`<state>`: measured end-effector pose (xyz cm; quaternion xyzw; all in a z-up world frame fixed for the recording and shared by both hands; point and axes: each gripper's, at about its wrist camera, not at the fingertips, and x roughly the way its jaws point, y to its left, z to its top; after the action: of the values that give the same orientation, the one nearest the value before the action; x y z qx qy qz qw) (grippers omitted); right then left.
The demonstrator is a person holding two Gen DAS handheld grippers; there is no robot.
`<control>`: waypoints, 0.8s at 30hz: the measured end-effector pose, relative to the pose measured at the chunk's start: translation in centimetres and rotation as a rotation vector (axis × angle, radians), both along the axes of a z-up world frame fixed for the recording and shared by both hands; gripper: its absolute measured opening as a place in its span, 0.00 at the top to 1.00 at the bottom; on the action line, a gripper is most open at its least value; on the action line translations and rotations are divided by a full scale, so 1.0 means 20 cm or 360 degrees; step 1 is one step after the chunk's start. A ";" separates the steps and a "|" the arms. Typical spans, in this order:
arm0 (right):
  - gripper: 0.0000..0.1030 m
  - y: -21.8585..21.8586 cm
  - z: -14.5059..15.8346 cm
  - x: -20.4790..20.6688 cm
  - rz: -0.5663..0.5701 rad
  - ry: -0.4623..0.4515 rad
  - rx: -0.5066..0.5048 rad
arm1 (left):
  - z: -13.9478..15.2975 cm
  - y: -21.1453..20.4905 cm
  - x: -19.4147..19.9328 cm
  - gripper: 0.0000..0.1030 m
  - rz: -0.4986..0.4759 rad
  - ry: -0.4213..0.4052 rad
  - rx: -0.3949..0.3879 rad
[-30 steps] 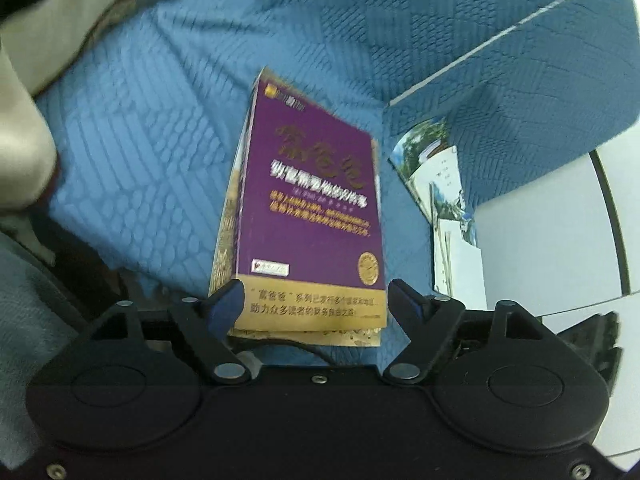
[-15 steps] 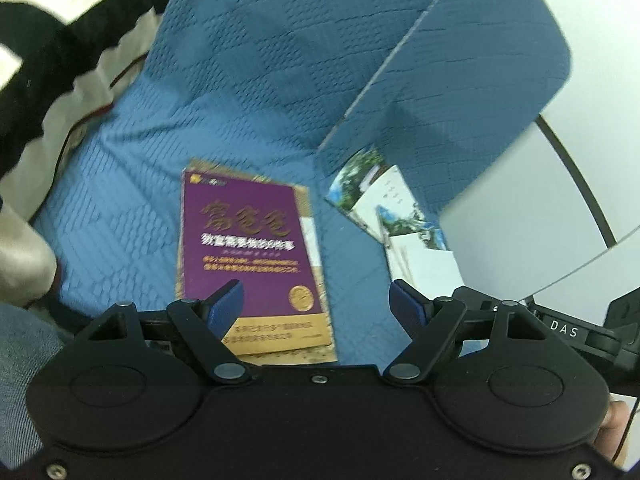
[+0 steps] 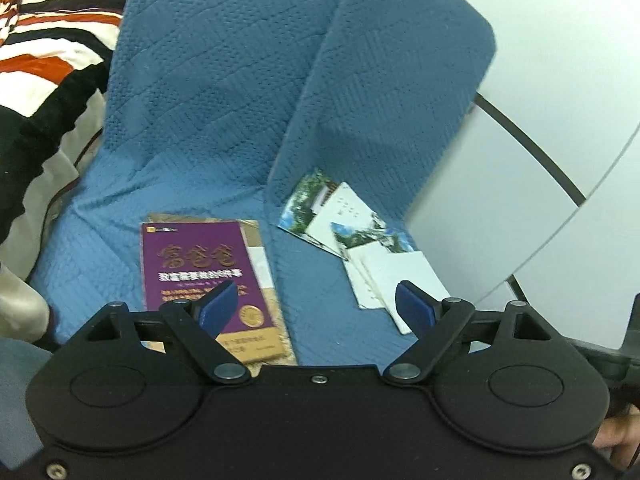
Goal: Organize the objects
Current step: 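Open both grippers and withdraw them from the stacked books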
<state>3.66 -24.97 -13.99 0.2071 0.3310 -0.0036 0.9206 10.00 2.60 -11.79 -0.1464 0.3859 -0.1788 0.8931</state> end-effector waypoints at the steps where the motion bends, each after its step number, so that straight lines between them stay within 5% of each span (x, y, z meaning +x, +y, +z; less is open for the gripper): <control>1: 0.67 0.00 0.00 -0.03 -0.0017 -0.0002 -0.0022 | 0.00 -0.03 -0.02 0.17 -0.0014 0.0001 0.0001; 14: 0.66 -0.07 -0.08 -0.31 -0.0201 0.0076 -0.0127 | -0.09 -0.32 -0.17 0.02 -0.0157 0.0054 0.0025; 18: 0.50 -0.11 -0.10 -0.37 -0.0241 0.0076 -0.0136 | -0.10 -0.36 -0.20 0.01 -0.0154 0.0058 0.0012; 21: 0.18 -0.15 -0.12 -0.40 -0.0254 0.0078 -0.0130 | -0.11 -0.39 -0.19 0.01 -0.0139 0.0065 0.0012; 24: 0.16 -0.18 -0.13 -0.41 -0.0277 0.0082 -0.0130 | -0.12 -0.42 -0.19 0.01 -0.0138 0.0079 0.0007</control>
<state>-4.63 -28.61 -16.57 0.1972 0.3347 -0.1025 0.9157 6.20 -5.90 -14.16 -0.1319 0.4144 -0.2127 0.8750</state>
